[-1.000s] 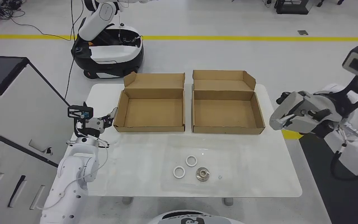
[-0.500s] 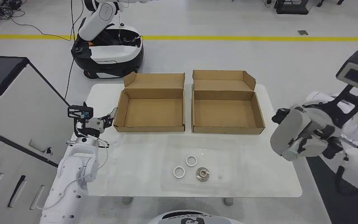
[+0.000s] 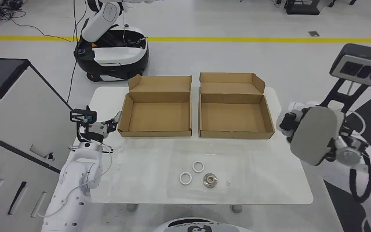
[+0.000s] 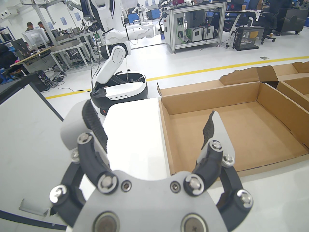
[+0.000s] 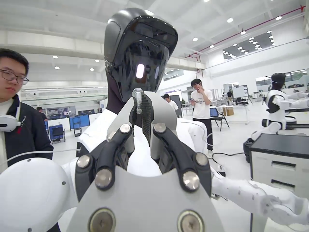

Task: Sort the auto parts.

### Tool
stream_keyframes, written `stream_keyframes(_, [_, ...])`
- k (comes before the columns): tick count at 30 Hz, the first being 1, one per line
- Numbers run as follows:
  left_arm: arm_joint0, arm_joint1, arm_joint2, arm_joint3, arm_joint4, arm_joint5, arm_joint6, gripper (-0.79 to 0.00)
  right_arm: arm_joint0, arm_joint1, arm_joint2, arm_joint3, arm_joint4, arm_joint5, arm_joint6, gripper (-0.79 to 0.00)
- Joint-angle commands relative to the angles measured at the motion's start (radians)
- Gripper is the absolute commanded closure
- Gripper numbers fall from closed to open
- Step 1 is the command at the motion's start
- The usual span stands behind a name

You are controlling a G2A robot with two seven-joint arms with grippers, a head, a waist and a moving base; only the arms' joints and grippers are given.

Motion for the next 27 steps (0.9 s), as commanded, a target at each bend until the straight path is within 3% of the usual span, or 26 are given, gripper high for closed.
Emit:
stream_keyframes(1, [0.0, 0.0, 0.0, 0.0, 0.0, 0.0, 0.0, -0.785, 0.005, -0.01, -0.006, 0.023, -0.034, 0.01, 0.01, 0.0])
stream_keyframes(17, [0.0, 0.0, 0.0, 0.0, 0.0, 0.0, 0.0, -0.785, 0.002, -0.037, 0.053, 0.104, -0.229, 0.174, 0.127, 0.0])
stream_keyframes(27, [0.0, 0.0, 0.0, 0.0, 0.0, 0.0, 0.0, -0.785, -0.034, -0.058, 0.076, 0.076, -0.195, 0.181, 0.106, 0.0])
